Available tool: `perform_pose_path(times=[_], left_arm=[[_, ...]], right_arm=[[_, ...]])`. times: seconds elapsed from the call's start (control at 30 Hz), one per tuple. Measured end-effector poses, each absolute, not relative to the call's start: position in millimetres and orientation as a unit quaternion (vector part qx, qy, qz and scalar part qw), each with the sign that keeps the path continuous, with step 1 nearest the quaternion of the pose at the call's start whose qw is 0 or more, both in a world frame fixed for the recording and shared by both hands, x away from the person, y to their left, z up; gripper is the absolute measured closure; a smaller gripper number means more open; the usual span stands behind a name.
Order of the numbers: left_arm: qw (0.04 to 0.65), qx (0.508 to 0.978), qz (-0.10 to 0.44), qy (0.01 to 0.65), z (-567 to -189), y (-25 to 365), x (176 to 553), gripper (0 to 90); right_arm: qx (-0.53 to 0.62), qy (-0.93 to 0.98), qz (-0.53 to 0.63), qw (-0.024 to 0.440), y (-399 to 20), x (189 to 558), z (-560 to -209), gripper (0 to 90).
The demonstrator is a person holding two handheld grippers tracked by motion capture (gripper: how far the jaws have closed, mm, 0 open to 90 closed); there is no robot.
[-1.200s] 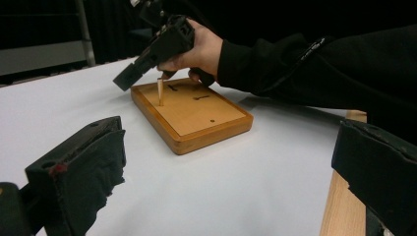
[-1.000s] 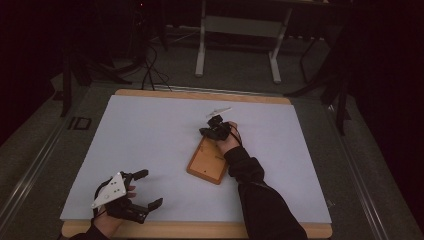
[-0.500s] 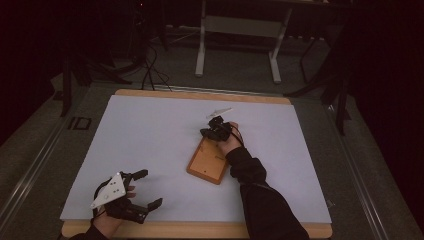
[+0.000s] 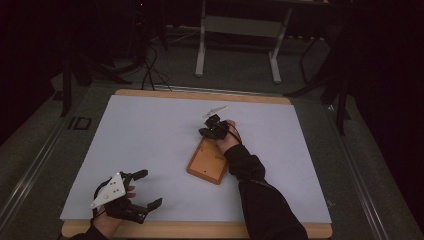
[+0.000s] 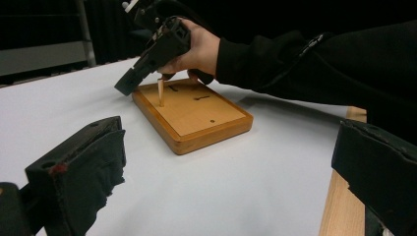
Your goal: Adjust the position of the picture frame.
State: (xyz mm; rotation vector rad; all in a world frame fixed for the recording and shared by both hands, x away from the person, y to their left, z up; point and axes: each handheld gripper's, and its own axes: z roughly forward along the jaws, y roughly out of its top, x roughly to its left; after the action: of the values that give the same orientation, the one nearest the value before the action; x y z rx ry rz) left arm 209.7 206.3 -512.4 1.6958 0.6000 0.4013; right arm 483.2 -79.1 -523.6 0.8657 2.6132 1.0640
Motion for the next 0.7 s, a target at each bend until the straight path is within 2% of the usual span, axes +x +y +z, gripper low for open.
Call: perform_pose_path(times=[0.37,0.7], left_arm=[[0.605,0.733,0.175,0.258,-512.0,205.9,209.1,0.1],[0.603,0.735,0.173,0.258,-512.7,203.8,210.0,0.1]], right_arm=[[0.279,0.888,0.347,0.112,-87.0,478.6,-522.8,90.0],[0.297,0.882,0.351,0.104,-115.8,468.6,-522.3,90.0]])
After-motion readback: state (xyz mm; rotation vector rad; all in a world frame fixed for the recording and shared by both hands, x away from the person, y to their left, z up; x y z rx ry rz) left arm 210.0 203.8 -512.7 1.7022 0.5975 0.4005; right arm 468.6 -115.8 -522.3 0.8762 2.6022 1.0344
